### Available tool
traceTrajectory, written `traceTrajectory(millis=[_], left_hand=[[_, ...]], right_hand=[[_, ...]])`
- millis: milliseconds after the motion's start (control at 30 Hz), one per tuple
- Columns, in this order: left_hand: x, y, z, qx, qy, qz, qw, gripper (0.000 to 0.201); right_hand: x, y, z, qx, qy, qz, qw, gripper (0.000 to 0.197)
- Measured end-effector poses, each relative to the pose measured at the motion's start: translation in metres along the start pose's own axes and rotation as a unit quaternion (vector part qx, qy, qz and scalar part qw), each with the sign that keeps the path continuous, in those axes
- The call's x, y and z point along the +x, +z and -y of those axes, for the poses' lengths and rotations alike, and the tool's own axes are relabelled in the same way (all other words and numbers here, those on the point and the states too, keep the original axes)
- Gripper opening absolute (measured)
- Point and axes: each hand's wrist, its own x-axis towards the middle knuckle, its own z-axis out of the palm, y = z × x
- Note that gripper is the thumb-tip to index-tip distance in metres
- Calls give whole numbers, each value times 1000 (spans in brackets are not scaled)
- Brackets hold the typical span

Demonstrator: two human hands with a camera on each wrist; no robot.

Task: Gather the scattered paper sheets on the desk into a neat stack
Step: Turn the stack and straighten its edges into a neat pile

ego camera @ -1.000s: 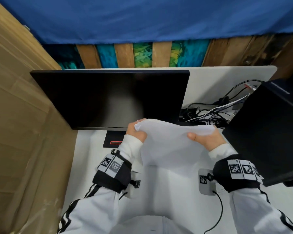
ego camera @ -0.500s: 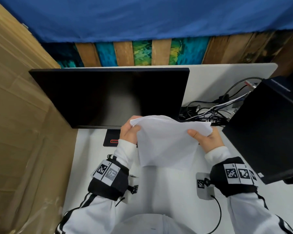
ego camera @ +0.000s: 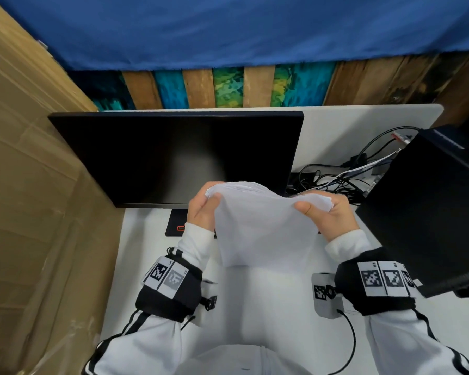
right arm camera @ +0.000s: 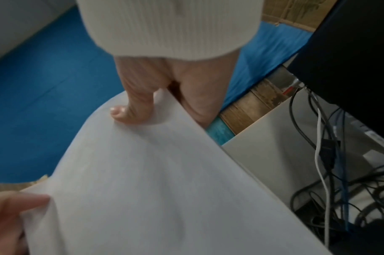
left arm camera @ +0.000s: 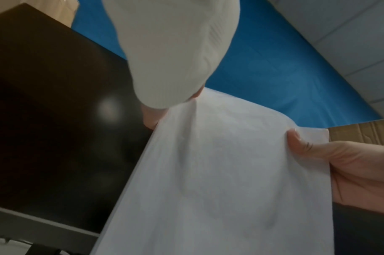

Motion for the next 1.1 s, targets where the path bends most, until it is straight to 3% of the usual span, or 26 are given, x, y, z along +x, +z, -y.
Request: traceTrajectory(millis=[167,267,367,433,467,533,633,700,800,867,933,1000,1100], left_hand=[[1,-3,16,57,-29,10,998,17],[2,-2,15,90,14,31,995,18],[-1,7,4,134,79,99,983,21],[-3,15,-3,177,105,133,970,24],[-3,17,-7,204,119,140,962,23],[-1,17,-13,198,120,160,960,21],[6,1,-3,188,48,219,956,19],[14,-19,20,300,-28,213,929,12],[21,-61,53,435,-119,161,878,7],[24,-85,61,420,-112,143,889,19],[29,-103,60,352,-81,89,928,28],[31,-110,58,235,-70,32,969,28],[27,-105,57,127,-79,15,989,23]], right_hand=[[-3,-1,-9,-27,32,-24,999,20],[2,-4,5,-125,-16,-56,990,20],[9,-1,31,-330,-92,-21,939,22],[11,7,43,-442,-78,28,893,23],[11,12,46,-459,-63,50,885,21],[12,15,45,-436,-58,72,895,17],[13,4,30,-335,-72,68,937,6],[15,-8,20,-244,-67,47,966,14],[16,-27,10,-165,-47,-4,985,26],[12,-41,-4,-133,-18,-28,991,31],[7,-46,-16,-73,23,-55,996,33],[3,-46,-26,-34,53,-87,994,36],[-2,-43,-39,31,90,-94,991,29]])
